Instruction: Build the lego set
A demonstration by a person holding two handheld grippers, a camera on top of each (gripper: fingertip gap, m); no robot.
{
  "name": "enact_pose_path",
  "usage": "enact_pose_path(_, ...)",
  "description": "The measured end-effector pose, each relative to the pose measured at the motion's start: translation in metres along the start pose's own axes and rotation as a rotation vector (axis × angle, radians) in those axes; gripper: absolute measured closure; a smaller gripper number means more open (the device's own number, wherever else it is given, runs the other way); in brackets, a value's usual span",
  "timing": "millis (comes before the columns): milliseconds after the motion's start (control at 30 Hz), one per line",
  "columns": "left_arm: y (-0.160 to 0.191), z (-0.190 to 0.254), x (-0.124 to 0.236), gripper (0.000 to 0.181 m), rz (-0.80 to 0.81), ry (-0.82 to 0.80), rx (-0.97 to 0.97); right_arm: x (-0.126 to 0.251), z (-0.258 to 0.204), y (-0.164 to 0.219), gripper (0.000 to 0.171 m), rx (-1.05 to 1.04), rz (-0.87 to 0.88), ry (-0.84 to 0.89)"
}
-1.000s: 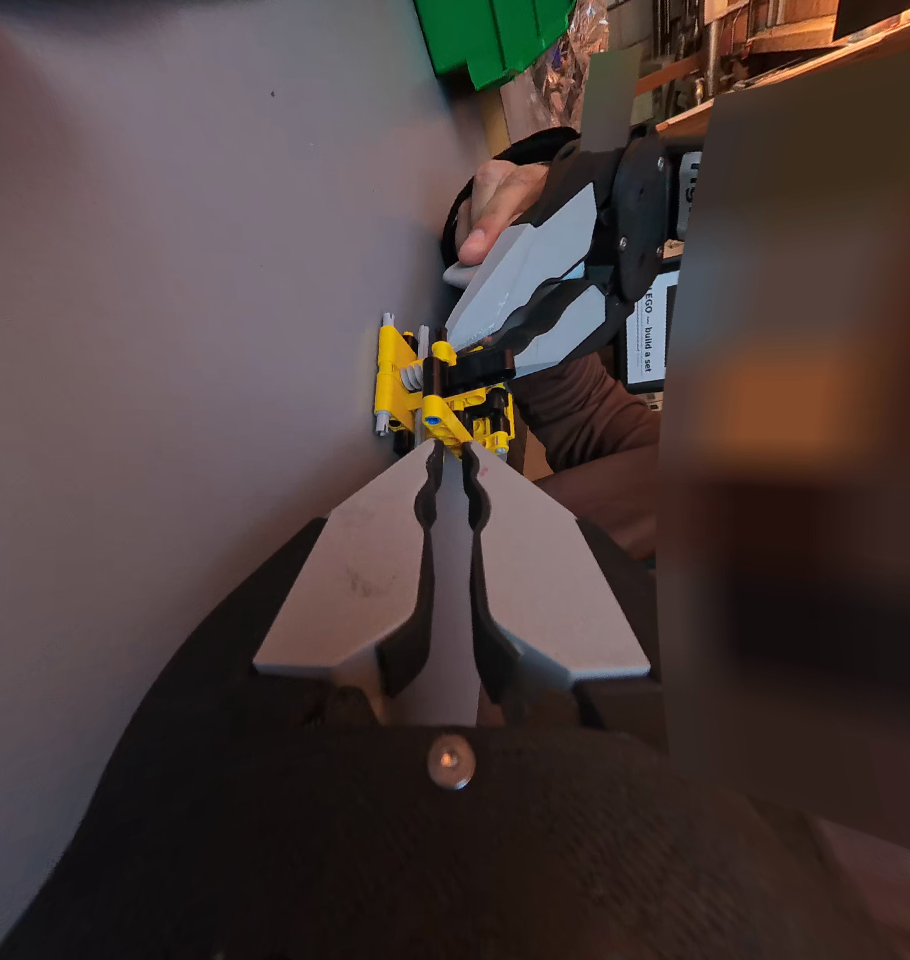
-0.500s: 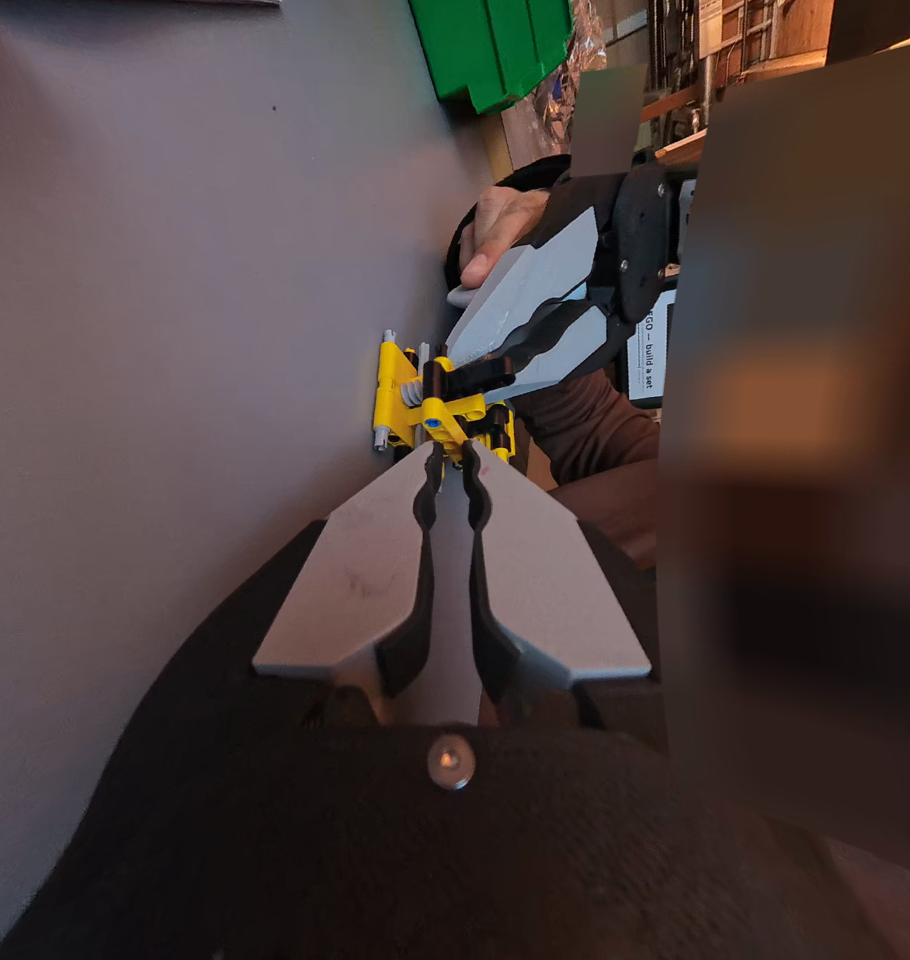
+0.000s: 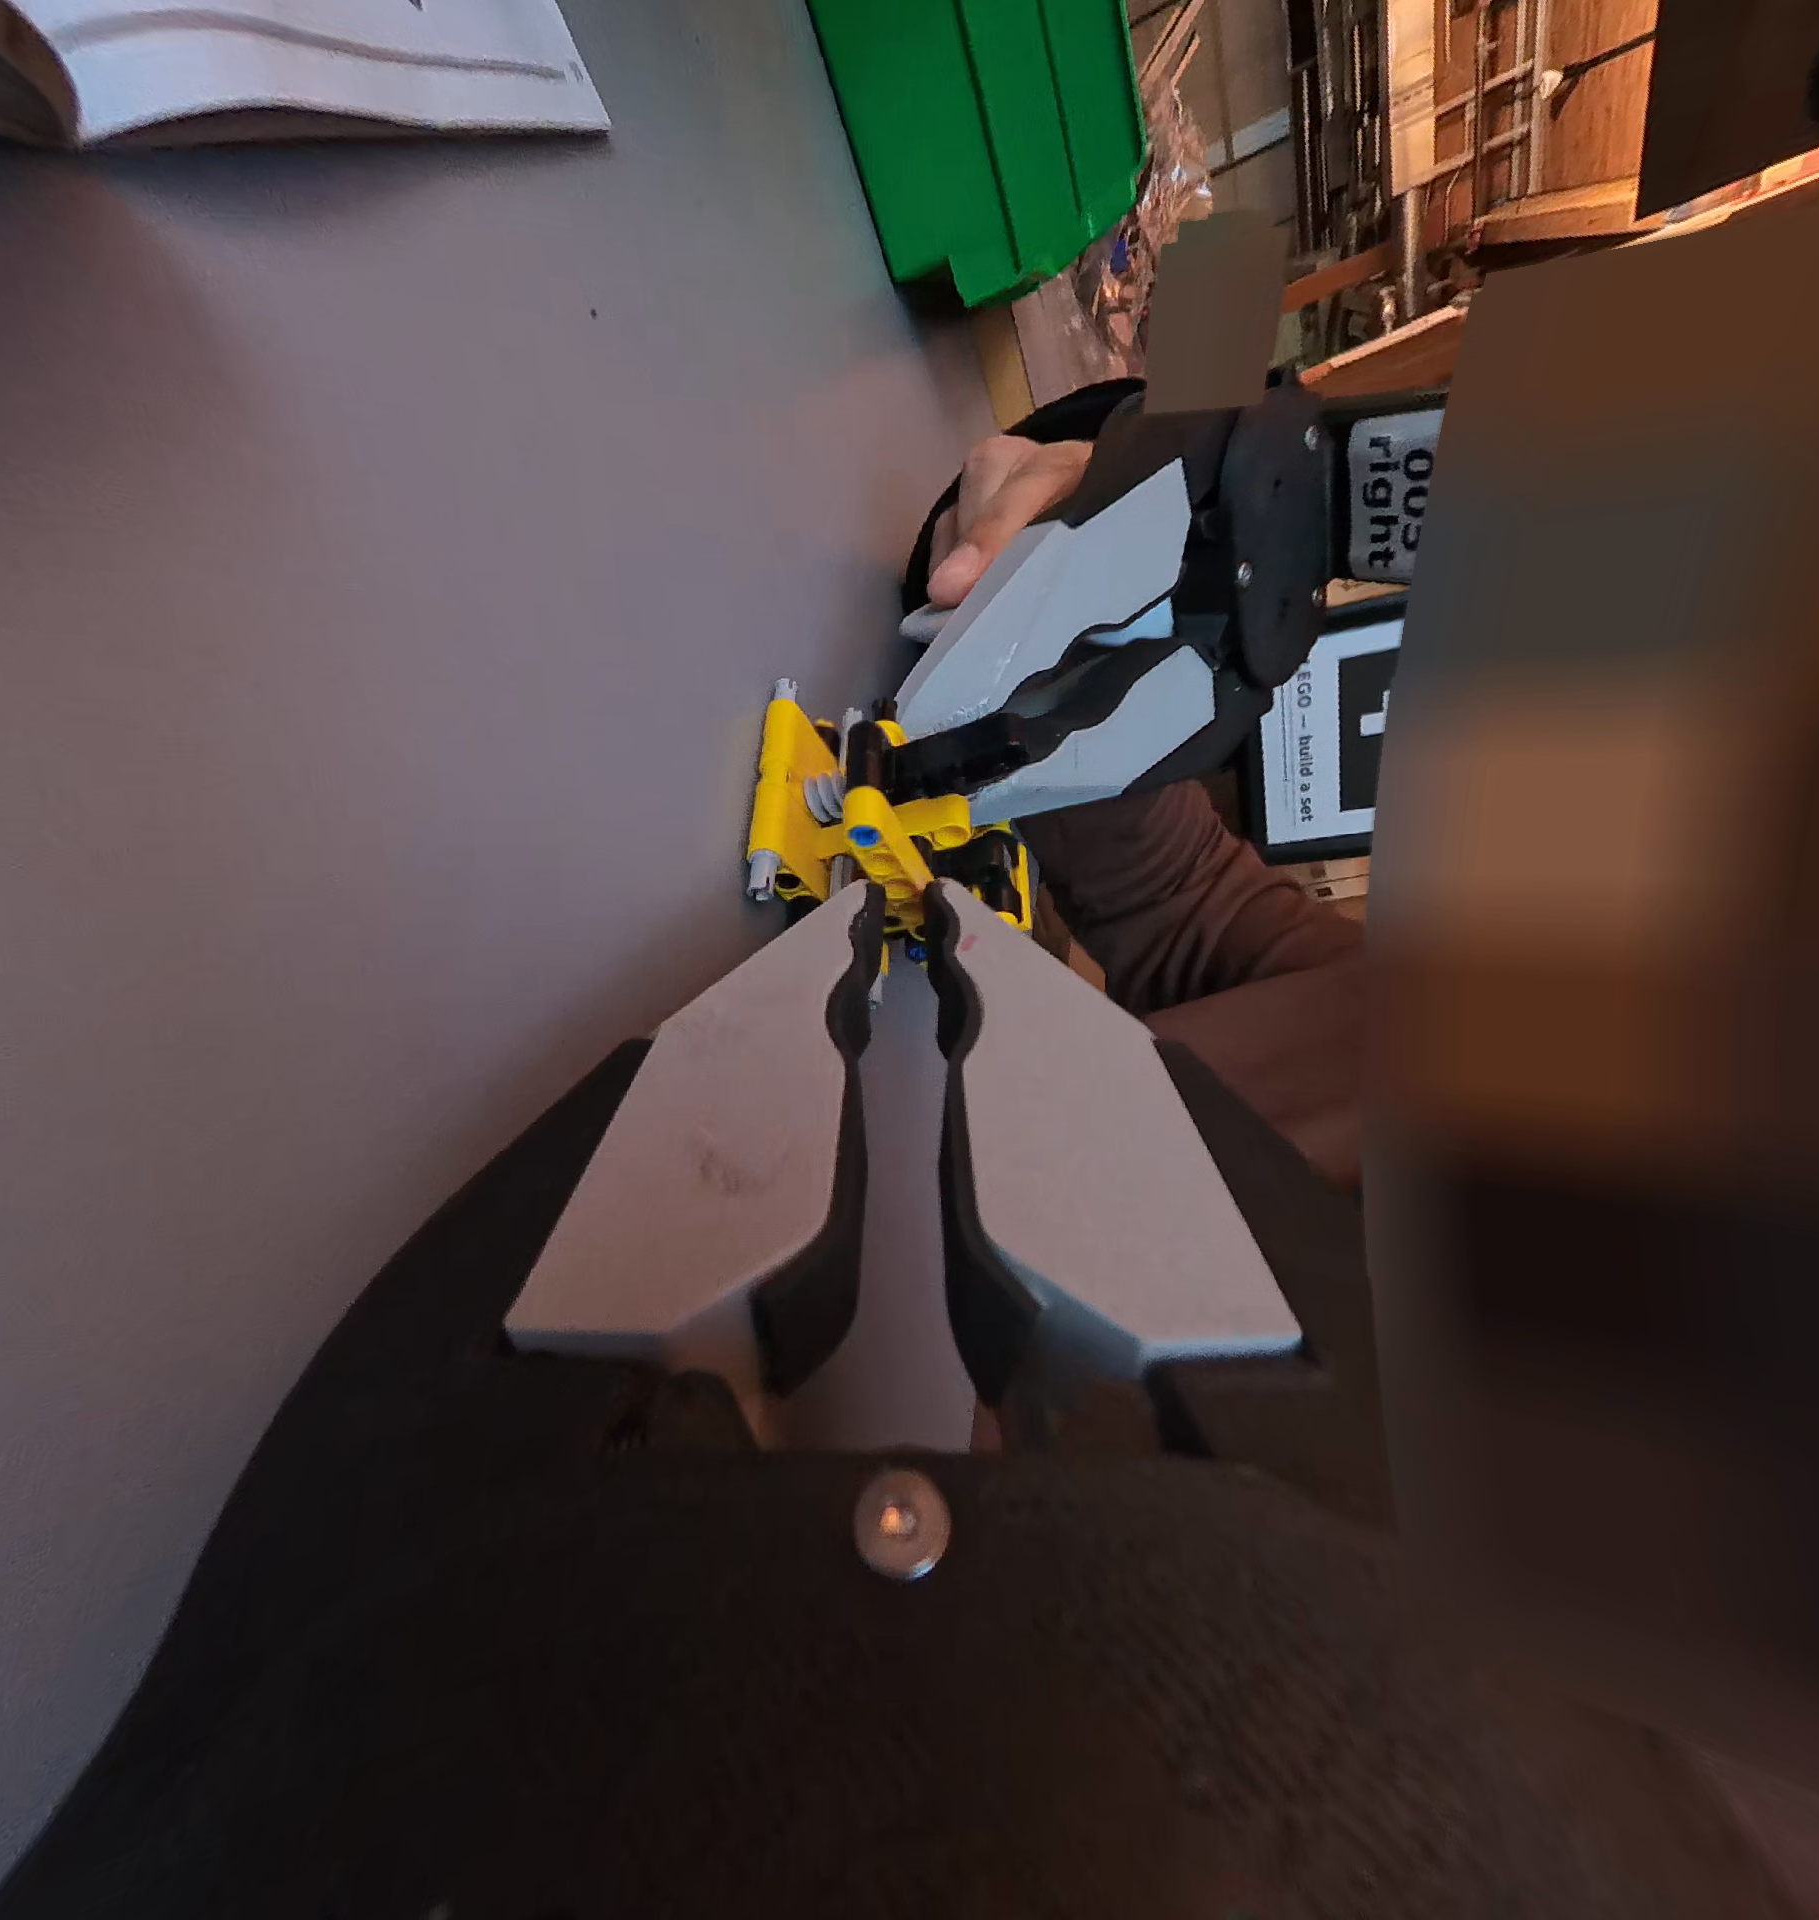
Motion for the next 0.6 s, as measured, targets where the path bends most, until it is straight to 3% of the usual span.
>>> enact_pose_path(333, -0.014, -0.004, 0.008, 0.173, -0.043, -0.007, -0.063, 0.013, 0.01, 0.0, 0.133, -0.064, 0.085, 0.044)
enact_pose_path(600, -0.021, -0.006, 0.005, 0.175, -0.061, 0.027, -0.069, 0.004, 0.014, 0.0, 0.146, -0.106, 0.041, 0.032)
Point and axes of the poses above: each gripper's, where its closed fingertips meet, x back along the fingers, y out of its underside, z = x × y across the jaws, the point moved 9 cm from there along x, back along the fingers, and after that the axes turned 9 degrees about z, right-handed, at the moved point
